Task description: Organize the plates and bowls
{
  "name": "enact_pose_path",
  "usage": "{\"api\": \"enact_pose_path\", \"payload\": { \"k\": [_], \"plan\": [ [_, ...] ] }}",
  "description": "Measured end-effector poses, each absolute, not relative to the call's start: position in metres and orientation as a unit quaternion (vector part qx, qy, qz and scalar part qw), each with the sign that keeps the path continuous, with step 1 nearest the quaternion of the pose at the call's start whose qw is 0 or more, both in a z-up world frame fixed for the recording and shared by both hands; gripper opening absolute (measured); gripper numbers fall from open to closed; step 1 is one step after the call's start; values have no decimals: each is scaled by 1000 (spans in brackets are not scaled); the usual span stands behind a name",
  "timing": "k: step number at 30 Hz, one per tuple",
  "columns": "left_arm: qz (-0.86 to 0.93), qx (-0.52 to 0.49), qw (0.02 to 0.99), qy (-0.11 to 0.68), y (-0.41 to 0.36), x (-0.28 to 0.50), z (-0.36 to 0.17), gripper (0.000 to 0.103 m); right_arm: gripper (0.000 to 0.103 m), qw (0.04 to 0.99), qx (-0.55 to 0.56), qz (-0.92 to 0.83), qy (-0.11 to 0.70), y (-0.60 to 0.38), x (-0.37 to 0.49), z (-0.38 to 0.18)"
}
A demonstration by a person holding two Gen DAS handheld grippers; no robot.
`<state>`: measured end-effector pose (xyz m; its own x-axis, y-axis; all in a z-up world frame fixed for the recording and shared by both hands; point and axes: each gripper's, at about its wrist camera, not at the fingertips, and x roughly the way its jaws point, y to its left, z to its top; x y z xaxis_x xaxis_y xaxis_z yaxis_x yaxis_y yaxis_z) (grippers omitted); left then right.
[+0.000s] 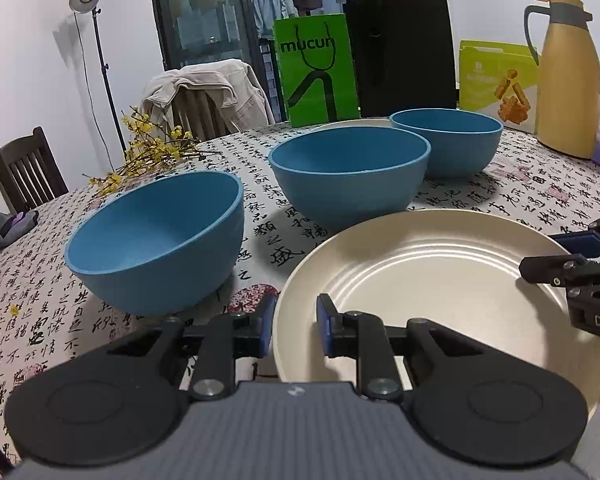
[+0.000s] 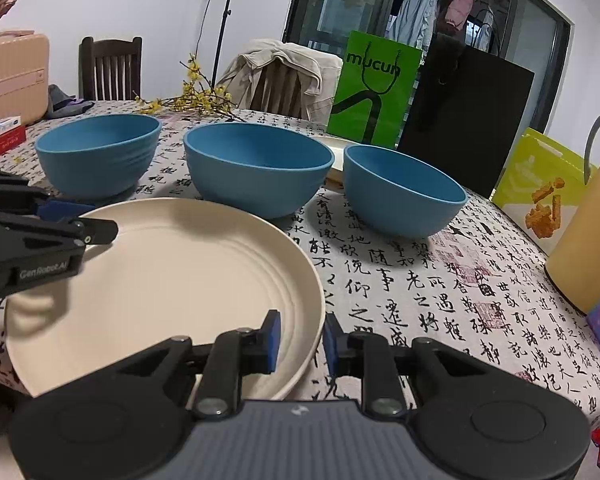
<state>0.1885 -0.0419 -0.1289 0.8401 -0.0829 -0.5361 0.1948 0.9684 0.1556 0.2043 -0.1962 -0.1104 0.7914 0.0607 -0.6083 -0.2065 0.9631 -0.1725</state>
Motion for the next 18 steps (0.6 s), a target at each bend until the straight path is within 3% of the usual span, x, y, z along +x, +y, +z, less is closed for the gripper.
{"api": "enact_pose_path", "payload": {
  "k": [8,12,14,15,17,18],
  "plan": [
    [-81,85,954,277,-36,192,-128,23,23,942,-100,77,313,-199,210,-112],
    [-93,64,953,281,-25,193,-126,27,27,941,-41,101,319,-214,212,-109],
    [-96,53,954,280,-19,193,-123,37,34,941,-11,111,319,-223,213,-107],
    [-102,43,954,277,-14,192,-120,40,45,942,1,115,316,-227,213,-105],
    [-109,23,956,272,-7,190,-114,61,59,945,11,119,306,-231,212,-102],
    [-110,11,958,266,-2,189,-112,66,60,946,11,121,300,-230,211,-100]
  ]
}}
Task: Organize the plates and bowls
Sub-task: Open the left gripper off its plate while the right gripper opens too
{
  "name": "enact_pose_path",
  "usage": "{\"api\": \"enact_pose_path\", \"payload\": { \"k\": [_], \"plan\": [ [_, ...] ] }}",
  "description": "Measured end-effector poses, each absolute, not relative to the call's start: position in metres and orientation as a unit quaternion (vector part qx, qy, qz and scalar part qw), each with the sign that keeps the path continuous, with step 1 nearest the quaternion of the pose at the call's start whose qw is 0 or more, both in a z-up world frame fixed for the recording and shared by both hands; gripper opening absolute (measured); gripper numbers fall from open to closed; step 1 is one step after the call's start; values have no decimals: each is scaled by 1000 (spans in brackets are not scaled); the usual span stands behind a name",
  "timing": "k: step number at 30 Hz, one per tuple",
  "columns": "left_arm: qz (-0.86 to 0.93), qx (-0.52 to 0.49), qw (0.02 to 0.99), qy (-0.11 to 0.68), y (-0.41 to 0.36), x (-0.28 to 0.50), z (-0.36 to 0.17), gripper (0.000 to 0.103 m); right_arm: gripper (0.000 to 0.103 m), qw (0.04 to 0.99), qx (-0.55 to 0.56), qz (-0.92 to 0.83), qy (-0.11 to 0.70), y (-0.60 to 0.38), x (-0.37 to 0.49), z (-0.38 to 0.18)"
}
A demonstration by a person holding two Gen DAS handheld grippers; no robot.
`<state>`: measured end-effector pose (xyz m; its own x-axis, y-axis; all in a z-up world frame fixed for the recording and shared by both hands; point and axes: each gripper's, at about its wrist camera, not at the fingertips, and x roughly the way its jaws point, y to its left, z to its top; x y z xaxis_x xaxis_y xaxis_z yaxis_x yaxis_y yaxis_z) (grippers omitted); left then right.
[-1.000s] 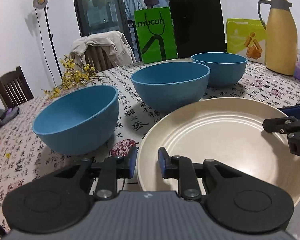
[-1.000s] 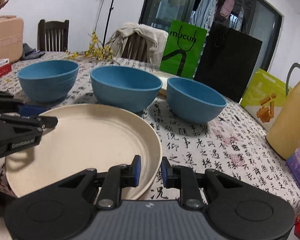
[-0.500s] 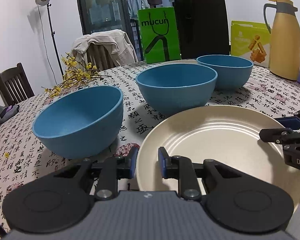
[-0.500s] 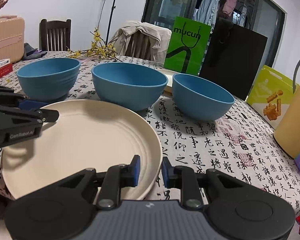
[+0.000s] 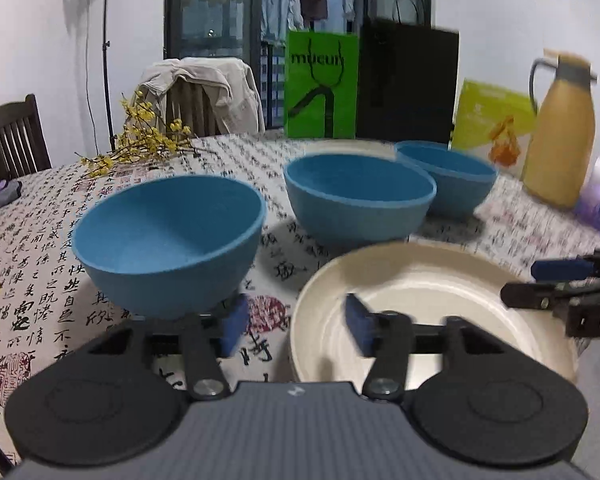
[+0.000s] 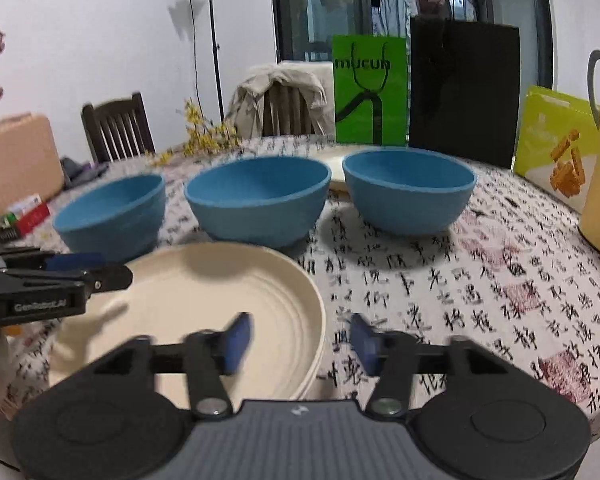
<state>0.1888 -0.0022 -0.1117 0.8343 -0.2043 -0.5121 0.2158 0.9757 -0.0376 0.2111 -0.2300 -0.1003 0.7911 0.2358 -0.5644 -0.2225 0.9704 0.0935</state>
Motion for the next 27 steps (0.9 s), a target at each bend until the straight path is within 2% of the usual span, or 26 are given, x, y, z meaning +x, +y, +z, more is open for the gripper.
{"api": "enact_pose_path", "payload": {
  "k": [2,3,4,5,6,10,27],
  "plan": [
    [-110,-6,959,261,4,188,-108,75,61,948,8,122,294,-228,212,-98],
    [-114,-12,959,258,7,188,-106,77,67,948,9,123,293,-228,213,-98],
    [-117,-20,959,256,10,187,-104,86,71,948,13,125,293,-228,214,-97],
    [-118,-28,960,253,12,187,-102,98,80,947,18,126,293,-228,216,-97],
    [-118,-36,961,247,15,186,-101,103,88,947,24,128,292,-228,217,-96],
    [-124,-41,964,233,17,185,-92,103,103,949,37,132,283,-231,221,-95],
    [-149,-65,959,232,17,208,-44,103,103,954,77,121,263,-257,237,-64]
  ]
}}
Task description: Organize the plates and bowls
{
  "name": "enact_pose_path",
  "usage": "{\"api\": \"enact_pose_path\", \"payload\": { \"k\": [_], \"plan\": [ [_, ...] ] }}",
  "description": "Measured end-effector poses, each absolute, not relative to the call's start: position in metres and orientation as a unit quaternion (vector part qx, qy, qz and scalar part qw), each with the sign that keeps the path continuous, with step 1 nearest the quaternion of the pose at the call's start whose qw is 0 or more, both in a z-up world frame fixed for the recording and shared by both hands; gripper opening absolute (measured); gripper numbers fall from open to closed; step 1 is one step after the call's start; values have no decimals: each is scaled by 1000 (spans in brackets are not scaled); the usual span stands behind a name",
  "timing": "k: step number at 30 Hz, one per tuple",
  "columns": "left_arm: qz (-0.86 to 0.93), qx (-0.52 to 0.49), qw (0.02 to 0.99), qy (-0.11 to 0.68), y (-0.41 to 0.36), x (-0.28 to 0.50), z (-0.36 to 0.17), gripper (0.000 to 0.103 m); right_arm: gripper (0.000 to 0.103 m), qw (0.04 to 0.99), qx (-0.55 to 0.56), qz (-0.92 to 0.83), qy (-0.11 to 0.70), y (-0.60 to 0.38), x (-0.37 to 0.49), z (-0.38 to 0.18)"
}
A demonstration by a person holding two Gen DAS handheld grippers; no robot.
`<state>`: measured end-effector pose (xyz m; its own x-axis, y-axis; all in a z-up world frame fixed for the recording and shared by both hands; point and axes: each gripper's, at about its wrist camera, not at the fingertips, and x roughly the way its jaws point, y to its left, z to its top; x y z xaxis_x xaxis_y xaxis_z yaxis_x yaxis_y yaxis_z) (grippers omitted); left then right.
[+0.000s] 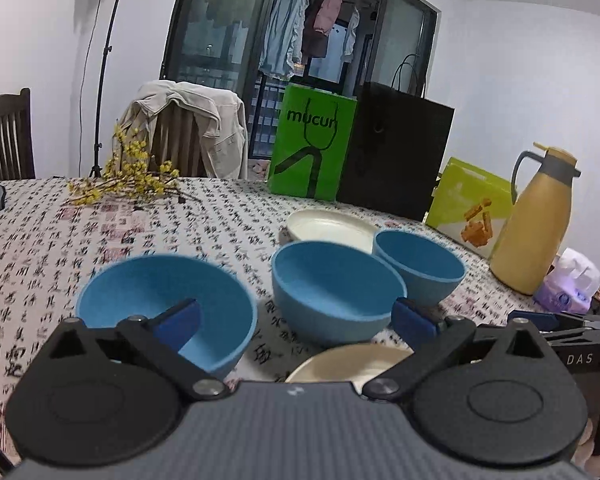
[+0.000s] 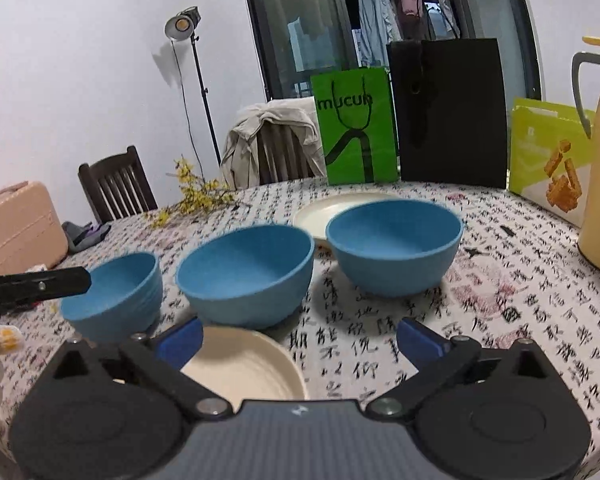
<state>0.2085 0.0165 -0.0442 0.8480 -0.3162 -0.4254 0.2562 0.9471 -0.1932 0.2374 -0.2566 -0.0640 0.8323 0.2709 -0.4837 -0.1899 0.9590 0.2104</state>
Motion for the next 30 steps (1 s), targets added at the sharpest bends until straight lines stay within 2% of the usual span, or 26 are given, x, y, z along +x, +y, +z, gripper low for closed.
{"api": "enact_pose_path", "payload": {
  "k": [12,30],
  "plan": [
    [-178,-75,949,248,-5,238,0,103,103,956,92,126,248,-276,262,-21],
    [-149,-69,942,292,-36,295,34,103,103,952,90,114,268,-301,315,20]
  ]
}}
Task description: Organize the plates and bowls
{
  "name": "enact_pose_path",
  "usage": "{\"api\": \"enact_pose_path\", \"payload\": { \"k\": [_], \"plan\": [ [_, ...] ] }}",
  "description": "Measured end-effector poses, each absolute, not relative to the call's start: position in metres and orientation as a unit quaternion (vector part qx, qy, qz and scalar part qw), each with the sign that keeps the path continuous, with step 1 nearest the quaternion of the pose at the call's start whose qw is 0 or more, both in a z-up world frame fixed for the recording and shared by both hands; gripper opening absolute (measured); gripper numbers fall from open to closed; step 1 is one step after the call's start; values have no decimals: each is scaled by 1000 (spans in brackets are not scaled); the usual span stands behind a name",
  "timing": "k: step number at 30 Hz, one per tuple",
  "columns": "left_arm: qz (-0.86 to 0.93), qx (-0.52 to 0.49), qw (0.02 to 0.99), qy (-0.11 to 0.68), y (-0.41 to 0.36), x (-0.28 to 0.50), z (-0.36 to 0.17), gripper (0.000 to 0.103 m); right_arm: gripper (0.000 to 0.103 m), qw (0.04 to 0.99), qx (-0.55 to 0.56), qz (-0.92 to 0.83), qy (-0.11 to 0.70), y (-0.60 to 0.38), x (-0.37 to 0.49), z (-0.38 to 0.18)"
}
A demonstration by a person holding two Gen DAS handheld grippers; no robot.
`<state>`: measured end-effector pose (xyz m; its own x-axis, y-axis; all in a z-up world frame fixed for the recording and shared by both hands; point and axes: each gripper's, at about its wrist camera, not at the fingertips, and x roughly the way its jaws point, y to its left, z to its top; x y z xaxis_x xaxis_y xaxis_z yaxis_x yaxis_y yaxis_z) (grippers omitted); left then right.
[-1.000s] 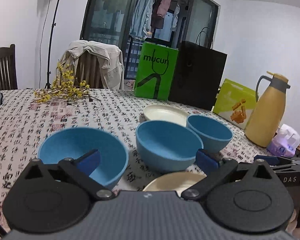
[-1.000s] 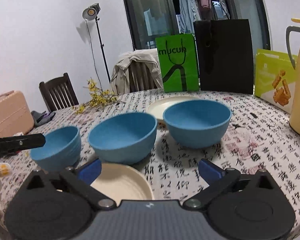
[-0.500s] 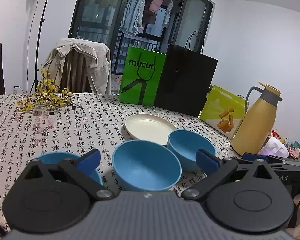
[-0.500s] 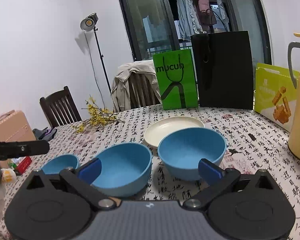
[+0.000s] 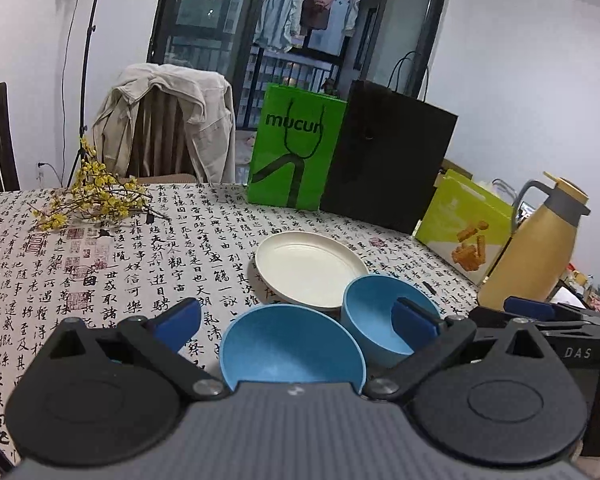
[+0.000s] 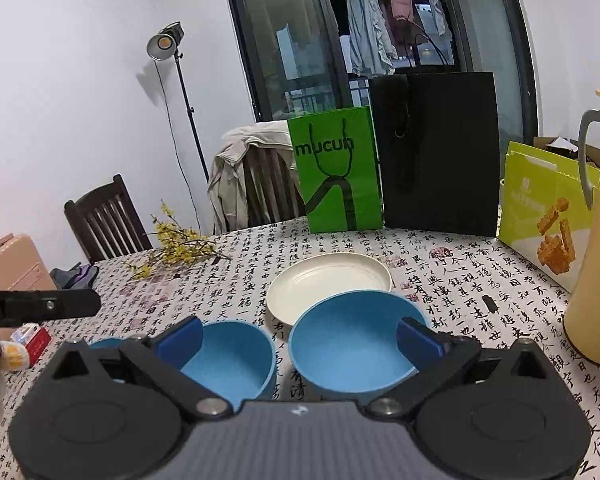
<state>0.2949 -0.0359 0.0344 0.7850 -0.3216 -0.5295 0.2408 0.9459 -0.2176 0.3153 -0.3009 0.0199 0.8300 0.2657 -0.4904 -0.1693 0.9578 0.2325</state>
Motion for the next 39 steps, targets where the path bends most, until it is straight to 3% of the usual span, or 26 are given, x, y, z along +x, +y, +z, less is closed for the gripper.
{"api": "enact_pose_path", "payload": {
  "k": [16,39],
  "plan": [
    [-127,-68,943,300,-62,357,55,103,103,945,107,122,284,-314,369,41],
    [-85,-59,938,330,-88,457,47,103,103,923,147,73,350,-339,472,21]
  ]
}}
